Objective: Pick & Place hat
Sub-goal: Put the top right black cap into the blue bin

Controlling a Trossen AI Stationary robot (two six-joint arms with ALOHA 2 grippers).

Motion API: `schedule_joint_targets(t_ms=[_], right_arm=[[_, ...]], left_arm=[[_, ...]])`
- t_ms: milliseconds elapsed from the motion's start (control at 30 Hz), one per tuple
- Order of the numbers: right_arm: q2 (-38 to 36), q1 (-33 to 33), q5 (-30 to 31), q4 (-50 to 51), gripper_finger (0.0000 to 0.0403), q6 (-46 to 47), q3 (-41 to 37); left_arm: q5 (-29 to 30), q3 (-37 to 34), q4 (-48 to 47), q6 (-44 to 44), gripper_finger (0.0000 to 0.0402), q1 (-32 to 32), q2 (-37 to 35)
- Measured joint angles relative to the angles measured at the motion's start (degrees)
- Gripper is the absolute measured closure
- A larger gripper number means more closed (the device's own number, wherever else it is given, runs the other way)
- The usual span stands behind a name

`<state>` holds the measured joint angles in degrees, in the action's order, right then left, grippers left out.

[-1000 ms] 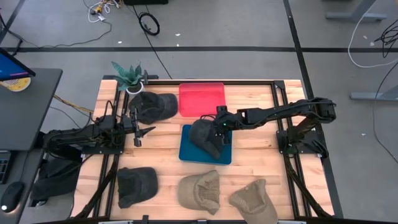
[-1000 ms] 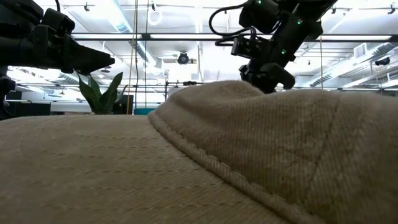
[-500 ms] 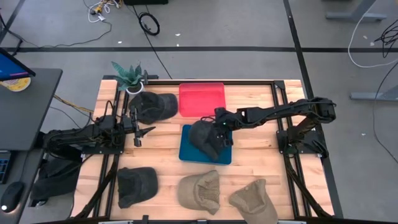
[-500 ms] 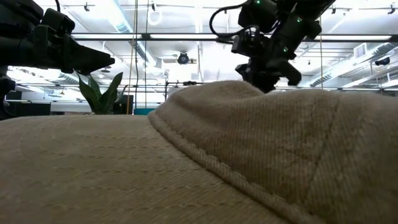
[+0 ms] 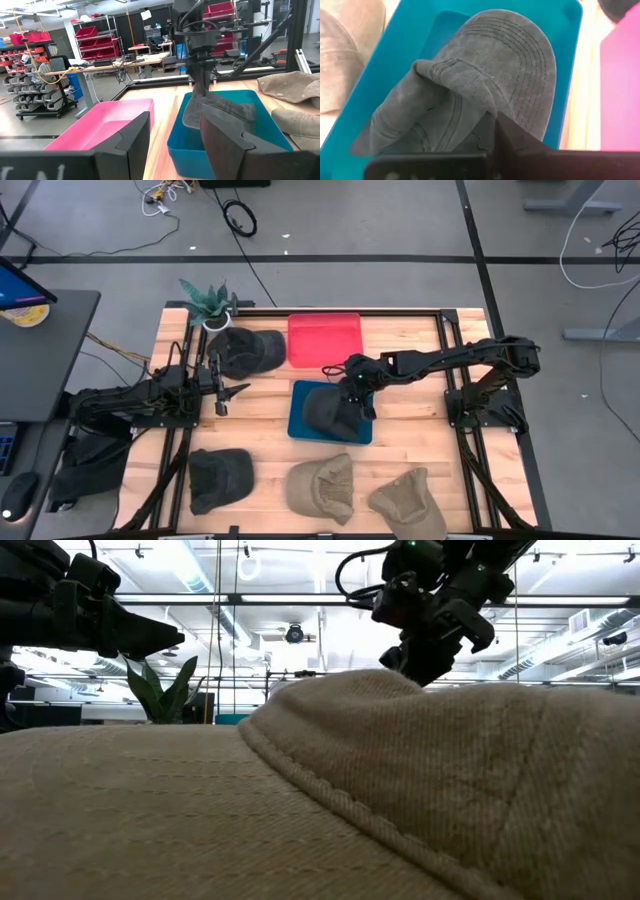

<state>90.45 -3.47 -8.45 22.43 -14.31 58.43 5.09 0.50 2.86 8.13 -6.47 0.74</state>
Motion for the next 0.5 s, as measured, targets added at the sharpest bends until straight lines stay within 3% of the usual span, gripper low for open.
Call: schedule_joint_targets(t_ms=[200, 500], right_arm=[[0.0, -0.3, 3.2, -1.0, 0.0369, 3.1, 0.0], [0.0, -0.3, 3.5, -1.0, 0.0291, 4.8, 0.0]], left_arm=[[0.0, 0.0, 0.0, 0.0, 0.0225, 0.0, 0.0], [0.0, 0.0, 0.0, 0.0, 0.0225, 0.0, 0.0]])
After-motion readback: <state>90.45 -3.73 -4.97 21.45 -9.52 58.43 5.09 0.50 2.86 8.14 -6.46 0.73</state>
